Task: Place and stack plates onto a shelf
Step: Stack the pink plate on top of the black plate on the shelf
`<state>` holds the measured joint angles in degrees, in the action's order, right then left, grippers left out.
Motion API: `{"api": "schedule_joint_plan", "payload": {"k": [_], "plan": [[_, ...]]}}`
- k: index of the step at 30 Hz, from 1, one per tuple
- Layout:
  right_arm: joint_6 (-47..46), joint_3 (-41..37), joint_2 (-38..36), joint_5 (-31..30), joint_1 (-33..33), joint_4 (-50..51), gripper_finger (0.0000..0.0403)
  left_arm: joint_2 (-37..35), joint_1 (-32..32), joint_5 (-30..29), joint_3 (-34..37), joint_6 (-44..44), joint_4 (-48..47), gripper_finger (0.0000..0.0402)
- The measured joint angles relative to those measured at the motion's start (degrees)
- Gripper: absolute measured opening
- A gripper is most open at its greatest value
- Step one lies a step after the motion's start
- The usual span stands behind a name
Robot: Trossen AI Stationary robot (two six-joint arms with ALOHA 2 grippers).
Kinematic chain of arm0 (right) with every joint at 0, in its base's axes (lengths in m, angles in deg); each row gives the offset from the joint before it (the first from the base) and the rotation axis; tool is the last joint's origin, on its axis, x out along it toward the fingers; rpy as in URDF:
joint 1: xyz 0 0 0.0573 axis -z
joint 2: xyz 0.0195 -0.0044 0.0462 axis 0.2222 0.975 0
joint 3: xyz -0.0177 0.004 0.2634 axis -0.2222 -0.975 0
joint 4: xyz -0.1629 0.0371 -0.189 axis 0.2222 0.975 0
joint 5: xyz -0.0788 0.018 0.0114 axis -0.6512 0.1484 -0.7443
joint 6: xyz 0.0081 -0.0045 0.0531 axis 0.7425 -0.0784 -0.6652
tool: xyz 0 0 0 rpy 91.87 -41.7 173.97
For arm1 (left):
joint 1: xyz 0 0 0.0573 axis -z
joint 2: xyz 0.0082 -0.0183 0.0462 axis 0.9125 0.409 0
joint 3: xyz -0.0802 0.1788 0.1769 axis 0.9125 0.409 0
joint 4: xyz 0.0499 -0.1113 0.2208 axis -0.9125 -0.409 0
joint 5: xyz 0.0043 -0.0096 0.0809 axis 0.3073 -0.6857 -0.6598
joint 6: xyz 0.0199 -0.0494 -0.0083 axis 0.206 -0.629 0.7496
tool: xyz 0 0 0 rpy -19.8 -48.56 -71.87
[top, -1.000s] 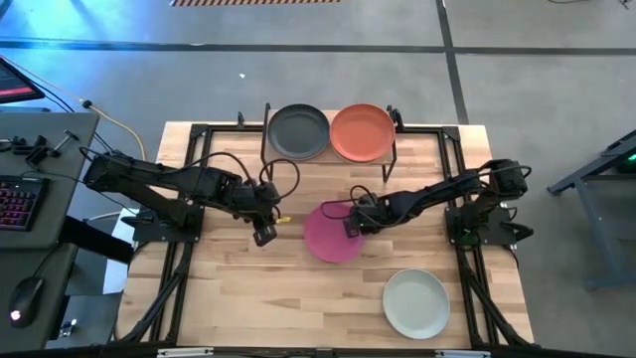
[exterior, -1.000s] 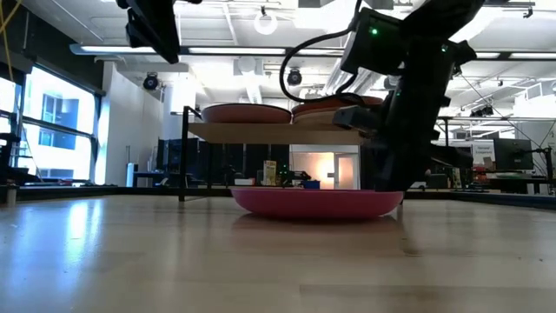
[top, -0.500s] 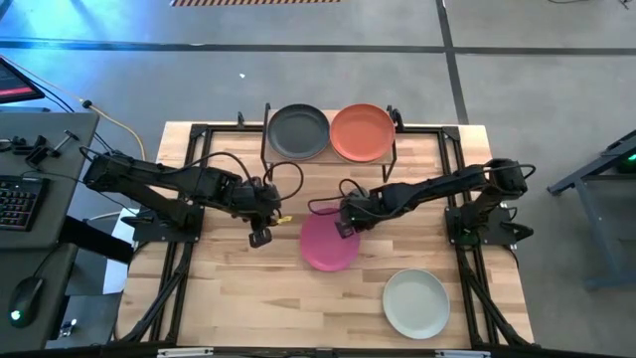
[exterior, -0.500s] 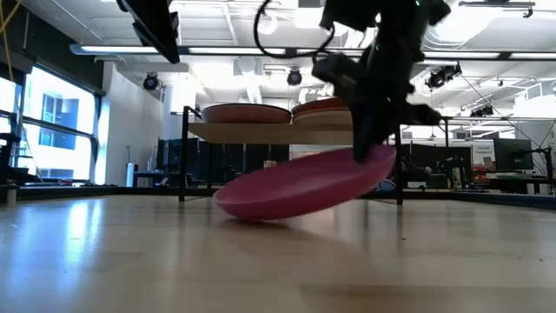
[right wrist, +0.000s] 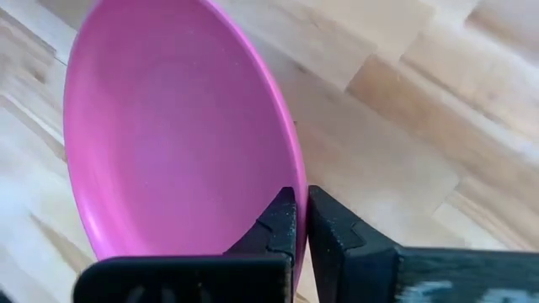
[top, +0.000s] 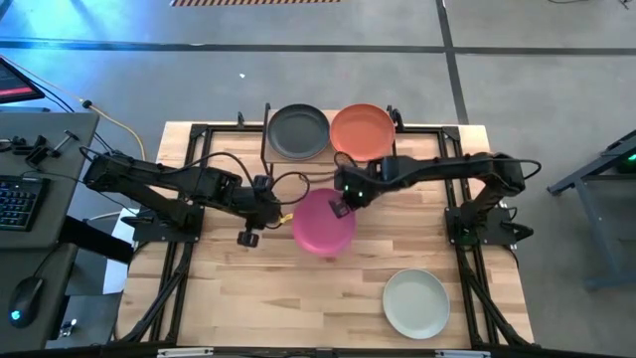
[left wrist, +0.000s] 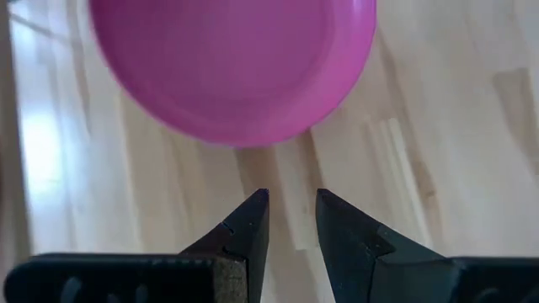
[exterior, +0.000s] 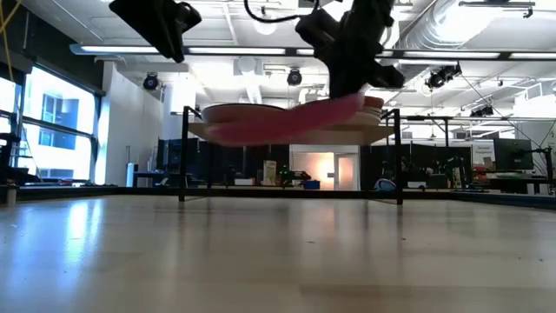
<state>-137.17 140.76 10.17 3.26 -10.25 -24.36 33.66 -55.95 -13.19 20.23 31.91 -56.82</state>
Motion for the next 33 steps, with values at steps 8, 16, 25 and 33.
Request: {"api": "schedule_joint_plan", "payload": {"k": [8, 16, 25, 33], "plan": [[6.00, 8.32, -0.04, 3.87, 4.76, 4.90, 0.0000, 0.00, 0.00, -6.99, 0.00, 3.60, 0.00, 0.0090], [11.05, 14.60, -0.07, 3.87, 10.05, 6.47, 0.0000, 0.00, -1.39, -11.00, -0.02, 1.44, -0.02, 0.0090], [17.65, 20.15, -0.07, 3.91, 18.03, 6.15, 0.0000, -1.61, -7.52, -12.47, -0.11, 0.00, -0.14, 0.0090], [21.81, 20.90, 0.12, 4.84, 25.72, -6.67, 0.0000, -3.25, -14.16, -12.46, -0.09, -0.95, 1.64, 0.0090]]}}
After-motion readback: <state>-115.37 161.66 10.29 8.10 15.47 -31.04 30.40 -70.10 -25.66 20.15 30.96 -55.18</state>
